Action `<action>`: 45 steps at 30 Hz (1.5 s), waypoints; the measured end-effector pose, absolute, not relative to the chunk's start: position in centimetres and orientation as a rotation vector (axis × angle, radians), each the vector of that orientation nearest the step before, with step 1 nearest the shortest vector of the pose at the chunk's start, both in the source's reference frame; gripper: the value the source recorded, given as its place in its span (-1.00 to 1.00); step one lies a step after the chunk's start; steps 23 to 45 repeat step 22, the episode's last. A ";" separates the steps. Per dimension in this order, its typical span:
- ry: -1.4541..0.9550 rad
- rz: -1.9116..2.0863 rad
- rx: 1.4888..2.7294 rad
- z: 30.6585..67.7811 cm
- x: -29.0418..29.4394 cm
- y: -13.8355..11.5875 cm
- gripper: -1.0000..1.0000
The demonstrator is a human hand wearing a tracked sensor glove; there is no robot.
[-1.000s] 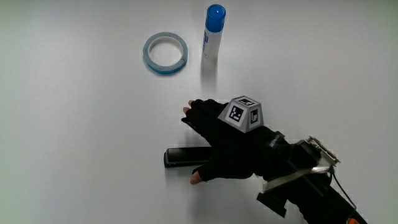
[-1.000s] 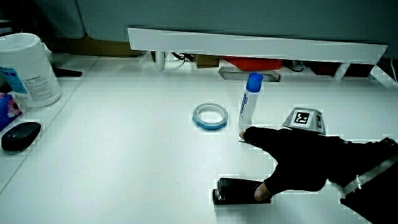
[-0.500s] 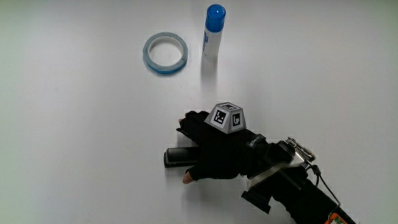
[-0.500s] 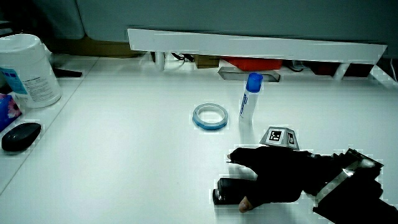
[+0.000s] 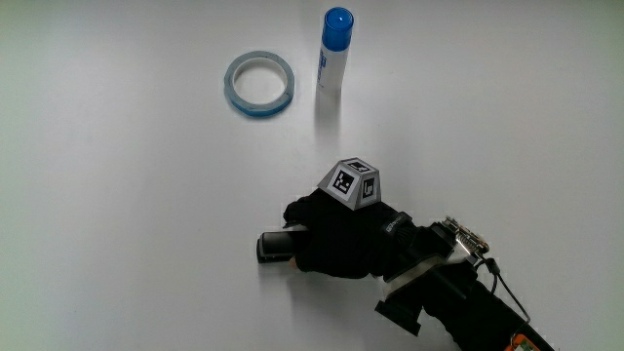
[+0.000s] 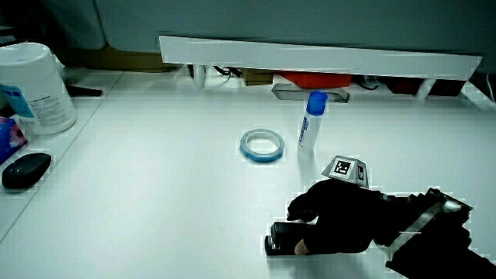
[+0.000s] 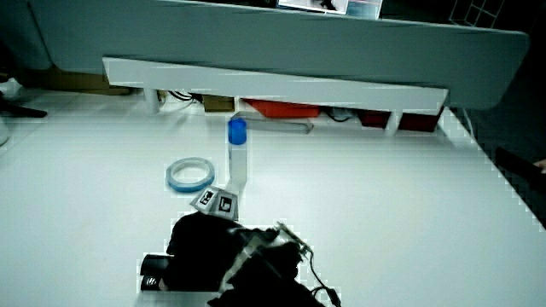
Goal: Pick stapper
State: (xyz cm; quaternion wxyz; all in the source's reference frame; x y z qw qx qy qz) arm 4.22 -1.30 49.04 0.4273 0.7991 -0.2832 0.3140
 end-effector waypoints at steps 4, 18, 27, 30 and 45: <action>-0.716 0.792 2.033 48.2 4.0 -1.2 0.96; -0.965 0.944 2.088 44.3 5.3 -3.5 1.00; -1.025 0.925 2.192 42.0 6.3 -4.8 1.00; -1.025 0.925 2.192 42.0 6.3 -4.8 1.00; -1.025 0.925 2.192 42.0 6.3 -4.8 1.00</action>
